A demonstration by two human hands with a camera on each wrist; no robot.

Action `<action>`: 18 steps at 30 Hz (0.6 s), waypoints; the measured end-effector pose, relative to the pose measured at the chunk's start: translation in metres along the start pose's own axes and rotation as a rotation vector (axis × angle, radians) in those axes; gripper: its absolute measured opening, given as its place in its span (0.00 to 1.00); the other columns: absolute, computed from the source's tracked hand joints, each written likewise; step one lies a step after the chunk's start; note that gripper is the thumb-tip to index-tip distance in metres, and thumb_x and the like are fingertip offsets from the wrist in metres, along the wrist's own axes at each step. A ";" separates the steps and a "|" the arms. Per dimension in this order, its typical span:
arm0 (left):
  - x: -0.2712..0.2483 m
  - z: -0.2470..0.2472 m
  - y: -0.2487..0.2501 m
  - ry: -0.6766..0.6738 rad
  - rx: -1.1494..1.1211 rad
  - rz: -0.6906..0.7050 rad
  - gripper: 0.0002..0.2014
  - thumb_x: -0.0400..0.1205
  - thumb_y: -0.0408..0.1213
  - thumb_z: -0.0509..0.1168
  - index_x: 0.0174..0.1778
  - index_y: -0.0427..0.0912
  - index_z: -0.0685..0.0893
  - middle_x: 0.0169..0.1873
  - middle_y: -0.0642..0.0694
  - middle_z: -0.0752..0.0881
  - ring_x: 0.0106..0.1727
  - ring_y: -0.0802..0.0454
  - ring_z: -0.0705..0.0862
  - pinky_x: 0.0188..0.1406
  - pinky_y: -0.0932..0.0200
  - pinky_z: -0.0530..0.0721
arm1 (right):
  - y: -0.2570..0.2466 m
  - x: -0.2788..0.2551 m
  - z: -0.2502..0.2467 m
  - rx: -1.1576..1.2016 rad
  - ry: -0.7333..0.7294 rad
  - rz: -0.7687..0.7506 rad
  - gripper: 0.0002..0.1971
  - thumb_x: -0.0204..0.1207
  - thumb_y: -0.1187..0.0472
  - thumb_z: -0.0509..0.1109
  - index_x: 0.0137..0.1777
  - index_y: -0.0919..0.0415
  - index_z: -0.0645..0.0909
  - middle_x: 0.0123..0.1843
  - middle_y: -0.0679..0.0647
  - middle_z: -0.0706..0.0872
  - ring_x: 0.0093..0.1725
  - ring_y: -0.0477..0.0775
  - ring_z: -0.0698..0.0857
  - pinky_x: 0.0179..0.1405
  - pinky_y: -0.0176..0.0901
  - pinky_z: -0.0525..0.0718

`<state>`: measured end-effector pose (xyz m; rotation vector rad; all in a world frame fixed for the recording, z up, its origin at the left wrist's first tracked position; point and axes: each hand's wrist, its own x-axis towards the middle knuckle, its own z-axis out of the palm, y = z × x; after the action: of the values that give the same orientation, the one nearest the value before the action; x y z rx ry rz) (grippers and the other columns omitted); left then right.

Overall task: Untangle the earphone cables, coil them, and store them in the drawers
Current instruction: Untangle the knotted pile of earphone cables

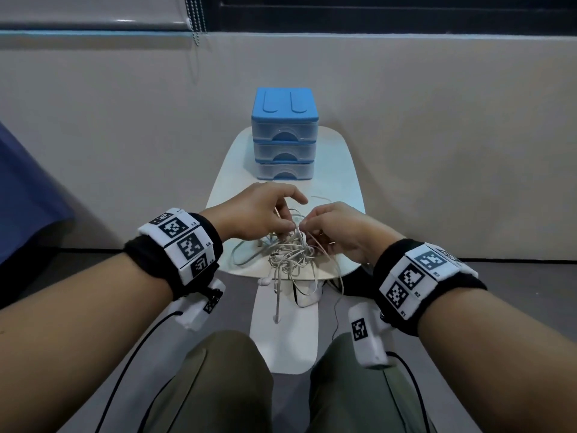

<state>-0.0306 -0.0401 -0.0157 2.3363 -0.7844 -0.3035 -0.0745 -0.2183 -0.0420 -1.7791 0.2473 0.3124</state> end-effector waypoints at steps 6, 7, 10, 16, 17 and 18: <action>-0.008 -0.016 0.003 0.015 -0.017 0.049 0.19 0.84 0.35 0.74 0.68 0.58 0.84 0.42 0.50 0.89 0.36 0.57 0.90 0.50 0.52 0.90 | -0.001 -0.018 0.005 -0.171 -0.018 -0.184 0.21 0.83 0.44 0.72 0.72 0.41 0.72 0.49 0.52 0.80 0.43 0.49 0.80 0.40 0.43 0.76; -0.010 -0.019 0.003 0.023 -0.038 0.058 0.19 0.83 0.34 0.73 0.67 0.58 0.84 0.43 0.49 0.89 0.37 0.56 0.90 0.52 0.50 0.90 | 0.000 -0.018 0.007 -0.237 0.020 -0.259 0.22 0.81 0.45 0.74 0.73 0.40 0.72 0.52 0.52 0.80 0.46 0.50 0.81 0.42 0.42 0.77; -0.013 -0.024 0.005 0.069 -0.151 0.079 0.16 0.84 0.30 0.71 0.65 0.53 0.85 0.44 0.44 0.89 0.40 0.52 0.89 0.56 0.43 0.88 | -0.001 -0.010 0.007 -0.387 0.224 -0.429 0.12 0.79 0.48 0.76 0.60 0.42 0.82 0.55 0.50 0.77 0.49 0.45 0.80 0.43 0.37 0.76; -0.021 -0.033 0.006 0.253 -0.408 0.143 0.11 0.85 0.26 0.70 0.59 0.44 0.89 0.40 0.46 0.83 0.39 0.50 0.85 0.52 0.50 0.86 | -0.016 -0.007 0.011 -0.553 0.305 -0.560 0.06 0.80 0.54 0.75 0.41 0.50 0.84 0.45 0.46 0.83 0.41 0.44 0.80 0.41 0.42 0.75; -0.021 -0.034 0.005 0.257 -0.450 0.133 0.12 0.85 0.25 0.69 0.60 0.43 0.88 0.40 0.46 0.82 0.38 0.51 0.84 0.49 0.53 0.86 | -0.020 -0.008 0.012 -0.591 0.336 -0.597 0.08 0.80 0.56 0.74 0.40 0.52 0.83 0.41 0.47 0.85 0.38 0.46 0.81 0.38 0.42 0.74; -0.022 -0.035 0.004 0.238 -0.483 0.117 0.13 0.84 0.24 0.69 0.61 0.42 0.87 0.39 0.45 0.82 0.37 0.51 0.83 0.46 0.54 0.85 | -0.026 -0.010 0.012 -0.616 0.385 -0.637 0.09 0.81 0.57 0.73 0.39 0.54 0.82 0.37 0.48 0.86 0.35 0.47 0.81 0.36 0.42 0.73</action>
<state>-0.0364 -0.0117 0.0138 1.8245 -0.6431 -0.1391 -0.0764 -0.2007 -0.0171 -2.4060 -0.1778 -0.4665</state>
